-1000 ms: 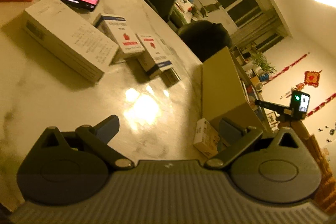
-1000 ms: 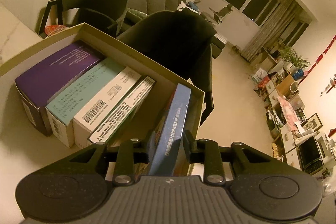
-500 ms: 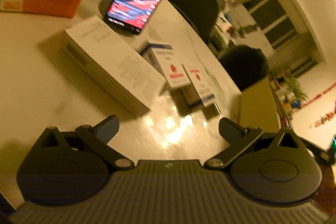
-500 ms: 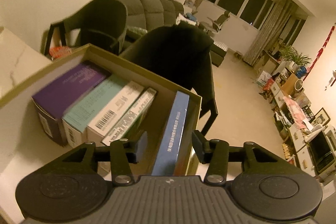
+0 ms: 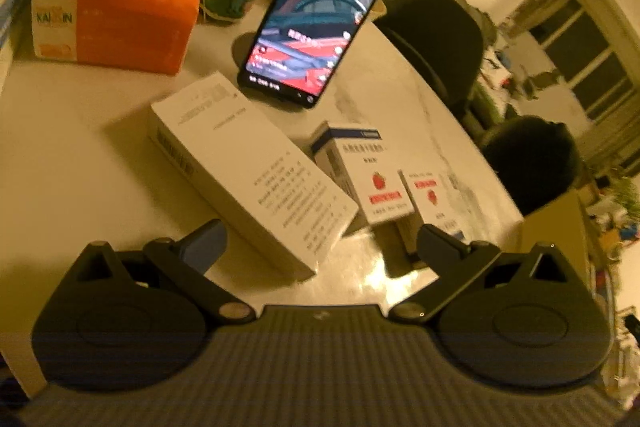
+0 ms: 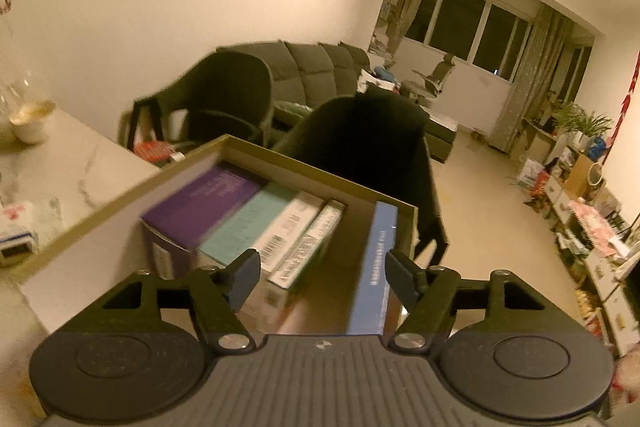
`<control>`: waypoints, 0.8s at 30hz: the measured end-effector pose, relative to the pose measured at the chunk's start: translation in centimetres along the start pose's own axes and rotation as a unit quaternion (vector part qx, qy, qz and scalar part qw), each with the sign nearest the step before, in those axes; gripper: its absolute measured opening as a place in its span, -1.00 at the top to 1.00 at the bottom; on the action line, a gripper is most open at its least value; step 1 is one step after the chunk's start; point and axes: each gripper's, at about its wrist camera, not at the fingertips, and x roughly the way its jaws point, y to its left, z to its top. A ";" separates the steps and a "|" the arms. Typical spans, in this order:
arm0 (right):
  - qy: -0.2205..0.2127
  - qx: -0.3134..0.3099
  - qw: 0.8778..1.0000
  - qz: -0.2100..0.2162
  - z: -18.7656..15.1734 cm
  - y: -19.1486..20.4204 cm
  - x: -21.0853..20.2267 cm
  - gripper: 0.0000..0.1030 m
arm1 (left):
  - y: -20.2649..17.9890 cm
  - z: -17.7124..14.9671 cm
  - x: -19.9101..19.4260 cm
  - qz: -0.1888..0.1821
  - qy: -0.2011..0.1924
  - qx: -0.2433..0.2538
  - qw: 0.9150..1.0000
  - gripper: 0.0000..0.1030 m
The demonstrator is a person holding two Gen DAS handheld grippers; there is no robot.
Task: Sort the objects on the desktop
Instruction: 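Raise the open right gripper out of the tall box while the left tool approaches the white box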
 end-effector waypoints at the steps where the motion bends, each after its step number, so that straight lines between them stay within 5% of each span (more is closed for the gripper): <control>1: -0.003 0.002 1.000 0.004 -0.2 0.1 -0.3 -0.44 | -0.3 0.0 0.1 0.010 -0.003 -0.001 1.000 -0.99; 10: -0.034 0.025 0.998 0.038 -1.6 1.4 -3.2 -0.53 | -2.2 0.3 1.3 0.105 -0.029 -0.024 0.994 -0.99; 24: -0.065 0.088 0.992 0.067 -4.7 1.8 -6.9 -0.61 | -2.9 -0.2 3.0 0.233 -0.088 -0.120 0.961 -0.94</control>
